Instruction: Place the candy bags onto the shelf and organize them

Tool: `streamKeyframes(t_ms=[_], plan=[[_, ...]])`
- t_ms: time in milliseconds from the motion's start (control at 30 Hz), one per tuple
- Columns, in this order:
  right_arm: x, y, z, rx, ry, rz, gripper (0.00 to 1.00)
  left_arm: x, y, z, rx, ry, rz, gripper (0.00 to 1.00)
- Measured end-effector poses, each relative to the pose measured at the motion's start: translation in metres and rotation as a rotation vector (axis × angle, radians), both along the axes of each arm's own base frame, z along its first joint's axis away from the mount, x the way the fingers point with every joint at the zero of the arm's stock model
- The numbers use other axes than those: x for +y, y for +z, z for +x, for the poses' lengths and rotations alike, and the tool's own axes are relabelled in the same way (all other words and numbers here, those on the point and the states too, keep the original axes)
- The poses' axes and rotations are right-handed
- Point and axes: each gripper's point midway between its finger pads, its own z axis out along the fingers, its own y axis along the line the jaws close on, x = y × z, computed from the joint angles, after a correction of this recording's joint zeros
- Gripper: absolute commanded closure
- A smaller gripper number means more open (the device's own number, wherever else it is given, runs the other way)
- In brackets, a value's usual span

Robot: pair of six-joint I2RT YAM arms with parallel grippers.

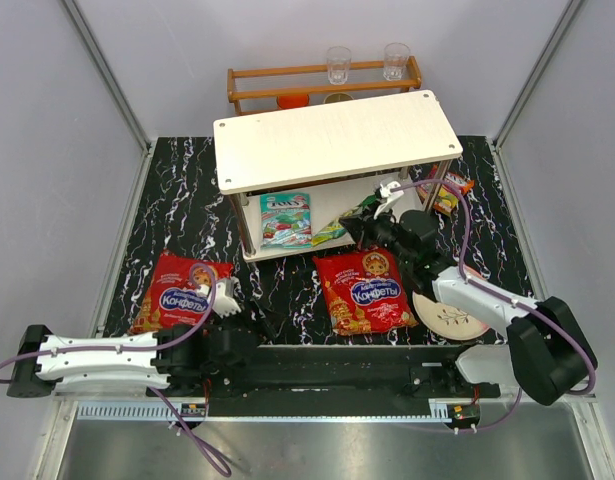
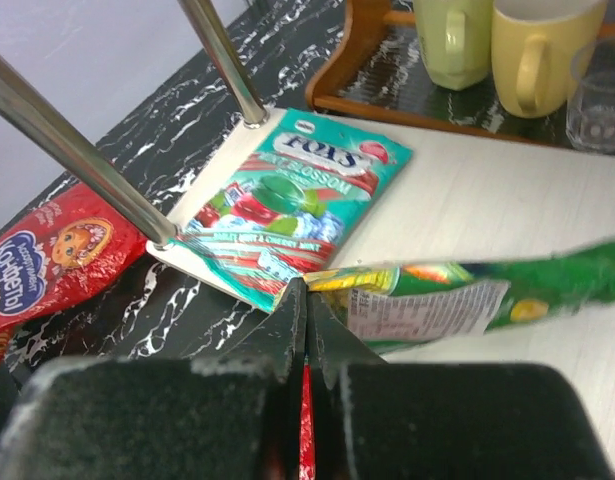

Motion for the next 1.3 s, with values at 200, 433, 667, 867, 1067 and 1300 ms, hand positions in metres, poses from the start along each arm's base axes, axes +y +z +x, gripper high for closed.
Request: streamKeyframes(t_ms=[200, 433, 667, 867, 1067, 1300], plan=[[-0.011, -0.027, -0.003, 0.065, -0.029, -0.010, 1.00, 0.005, -0.006, 0.000, 0.000, 0.005, 0.001, 0.17], [-0.032, -0.043, -0.006, 0.131, -0.115, -0.051, 1.00, 0.006, -0.006, 0.000, 0.000, 0.006, 0.000, 0.17], [-0.066, -0.076, 0.005, 0.243, -0.257, -0.132, 1.00, 0.005, -0.007, 0.000, 0.000, 0.006, 0.001, 0.17], [-0.088, -0.100, 0.023, 0.327, -0.360, -0.186, 1.00, 0.005, -0.009, 0.001, 0.001, 0.007, 0.013, 0.17], [-0.094, -0.096, 0.039, 0.326, -0.413, -0.197, 1.00, 0.004, -0.009, 0.001, 0.002, 0.007, 0.013, 0.17], [-0.104, -0.092, 0.053, 0.301, -0.467, -0.231, 0.84, 0.004, -0.009, 0.001, 0.001, 0.007, 0.010, 0.17]])
